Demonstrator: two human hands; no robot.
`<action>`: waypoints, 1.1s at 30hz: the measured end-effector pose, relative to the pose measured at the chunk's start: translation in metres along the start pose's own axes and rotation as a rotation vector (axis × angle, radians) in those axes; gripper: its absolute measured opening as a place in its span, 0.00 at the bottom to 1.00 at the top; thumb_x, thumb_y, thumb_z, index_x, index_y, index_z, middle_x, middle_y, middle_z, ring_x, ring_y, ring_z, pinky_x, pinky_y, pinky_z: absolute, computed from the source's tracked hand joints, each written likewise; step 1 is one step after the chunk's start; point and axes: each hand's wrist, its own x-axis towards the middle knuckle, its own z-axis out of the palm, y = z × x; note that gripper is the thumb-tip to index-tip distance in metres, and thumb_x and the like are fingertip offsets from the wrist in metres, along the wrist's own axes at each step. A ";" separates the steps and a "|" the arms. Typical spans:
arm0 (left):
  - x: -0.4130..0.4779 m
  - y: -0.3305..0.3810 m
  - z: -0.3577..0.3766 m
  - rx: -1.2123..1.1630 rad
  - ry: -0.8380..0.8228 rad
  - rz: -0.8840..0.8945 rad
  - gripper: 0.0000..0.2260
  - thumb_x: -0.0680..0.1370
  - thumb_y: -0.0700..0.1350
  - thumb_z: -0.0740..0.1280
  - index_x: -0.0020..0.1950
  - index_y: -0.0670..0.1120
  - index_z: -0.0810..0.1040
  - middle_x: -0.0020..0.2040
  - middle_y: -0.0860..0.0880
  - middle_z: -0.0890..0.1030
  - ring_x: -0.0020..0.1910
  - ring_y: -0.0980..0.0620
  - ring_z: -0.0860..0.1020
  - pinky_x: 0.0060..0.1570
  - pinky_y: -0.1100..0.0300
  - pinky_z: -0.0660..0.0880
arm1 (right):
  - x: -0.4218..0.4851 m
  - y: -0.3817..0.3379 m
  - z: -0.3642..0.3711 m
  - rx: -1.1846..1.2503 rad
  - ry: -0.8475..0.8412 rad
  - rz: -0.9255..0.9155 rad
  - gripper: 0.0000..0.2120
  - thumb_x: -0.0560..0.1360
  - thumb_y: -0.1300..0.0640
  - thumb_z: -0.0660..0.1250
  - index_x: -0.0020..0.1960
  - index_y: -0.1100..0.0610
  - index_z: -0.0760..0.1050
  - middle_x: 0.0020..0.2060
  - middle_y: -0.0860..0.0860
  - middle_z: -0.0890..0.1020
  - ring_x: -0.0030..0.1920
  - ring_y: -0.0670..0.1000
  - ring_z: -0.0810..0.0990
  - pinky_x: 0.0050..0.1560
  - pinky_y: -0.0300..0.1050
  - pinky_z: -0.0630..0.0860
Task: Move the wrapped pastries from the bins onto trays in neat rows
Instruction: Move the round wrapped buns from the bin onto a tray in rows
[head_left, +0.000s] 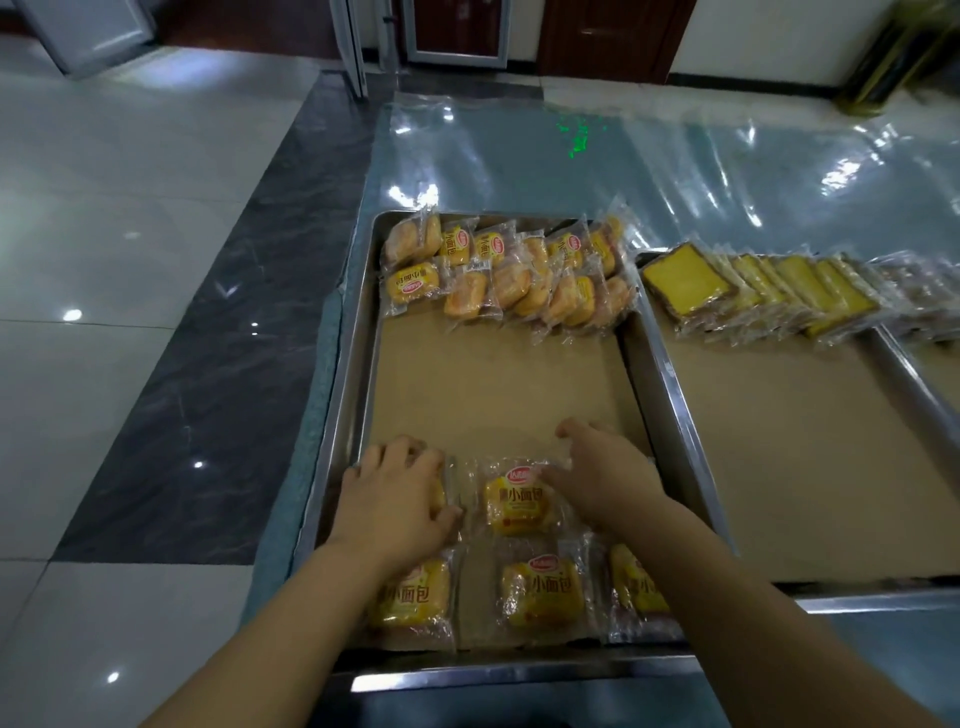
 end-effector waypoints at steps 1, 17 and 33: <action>0.004 0.000 -0.004 -0.004 0.021 0.004 0.25 0.71 0.64 0.62 0.66 0.58 0.64 0.66 0.52 0.66 0.64 0.49 0.64 0.62 0.48 0.66 | 0.001 0.001 -0.004 0.019 0.025 0.005 0.26 0.71 0.41 0.67 0.65 0.50 0.68 0.57 0.49 0.75 0.51 0.50 0.76 0.46 0.45 0.74; 0.151 0.100 -0.041 -0.256 0.096 0.277 0.13 0.77 0.49 0.65 0.60 0.50 0.73 0.59 0.51 0.72 0.56 0.52 0.72 0.52 0.61 0.69 | 0.097 0.068 -0.093 0.138 0.318 0.084 0.12 0.73 0.47 0.66 0.53 0.52 0.73 0.45 0.48 0.76 0.43 0.50 0.75 0.42 0.46 0.74; 0.231 0.163 -0.010 -0.009 0.297 0.083 0.12 0.77 0.53 0.62 0.58 0.51 0.74 0.59 0.49 0.67 0.59 0.47 0.66 0.49 0.57 0.71 | 0.173 0.098 -0.083 0.332 0.283 0.086 0.11 0.77 0.50 0.64 0.57 0.51 0.75 0.55 0.50 0.72 0.47 0.49 0.74 0.45 0.44 0.73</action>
